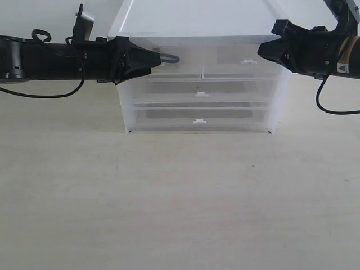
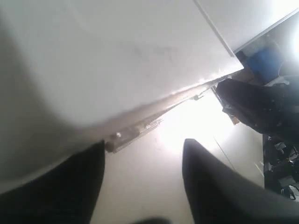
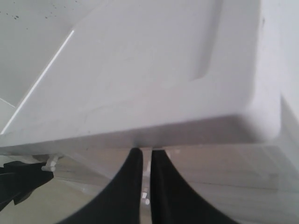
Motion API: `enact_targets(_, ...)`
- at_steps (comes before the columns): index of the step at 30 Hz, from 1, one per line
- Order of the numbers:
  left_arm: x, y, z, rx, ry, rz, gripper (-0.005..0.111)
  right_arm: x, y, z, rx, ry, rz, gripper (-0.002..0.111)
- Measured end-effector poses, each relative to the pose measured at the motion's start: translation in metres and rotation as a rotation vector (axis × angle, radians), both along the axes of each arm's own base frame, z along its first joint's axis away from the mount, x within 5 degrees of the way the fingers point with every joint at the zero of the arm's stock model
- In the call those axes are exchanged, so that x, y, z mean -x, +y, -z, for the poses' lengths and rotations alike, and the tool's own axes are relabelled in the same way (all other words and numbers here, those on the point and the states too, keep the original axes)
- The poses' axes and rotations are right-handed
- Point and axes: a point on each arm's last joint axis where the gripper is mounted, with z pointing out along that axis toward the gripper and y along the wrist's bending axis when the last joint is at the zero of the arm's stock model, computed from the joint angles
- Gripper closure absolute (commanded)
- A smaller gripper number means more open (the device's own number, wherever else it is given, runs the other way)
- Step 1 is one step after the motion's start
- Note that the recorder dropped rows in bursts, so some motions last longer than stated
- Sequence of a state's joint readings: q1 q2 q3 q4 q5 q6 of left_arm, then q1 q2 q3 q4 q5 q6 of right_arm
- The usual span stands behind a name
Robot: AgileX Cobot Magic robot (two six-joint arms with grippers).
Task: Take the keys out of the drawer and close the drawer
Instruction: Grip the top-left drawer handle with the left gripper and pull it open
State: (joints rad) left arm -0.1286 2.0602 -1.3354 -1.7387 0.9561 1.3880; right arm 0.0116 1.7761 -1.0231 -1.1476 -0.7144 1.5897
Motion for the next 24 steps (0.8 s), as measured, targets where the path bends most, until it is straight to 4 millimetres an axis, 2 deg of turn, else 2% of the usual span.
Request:
enact_targets(10, -0.004, -0.006, 0.003, 0.000, 0.010, 0.020, 0.059, 0.000, 0.000, 0.001, -0.003, 0.000, 0.001, 0.108)
enact_targets(12, -0.004, -0.007, 0.004, 0.003, 0.013, 0.023, 0.064, 0.000, 0.000, 0.001, -0.003, 0.000, 0.001, 0.108)
enact_targets(19, -0.007, -0.005, 0.008, -0.020, 0.021, -0.008, 0.102, 0.000, 0.000, 0.001, 0.003, -0.005, -0.001, 0.108)
enact_targets(24, -0.008, -0.005, 0.010, -0.026, 0.025, -0.013, 0.103, 0.000, 0.000, 0.000, 0.003, -0.006, 0.000, 0.108)
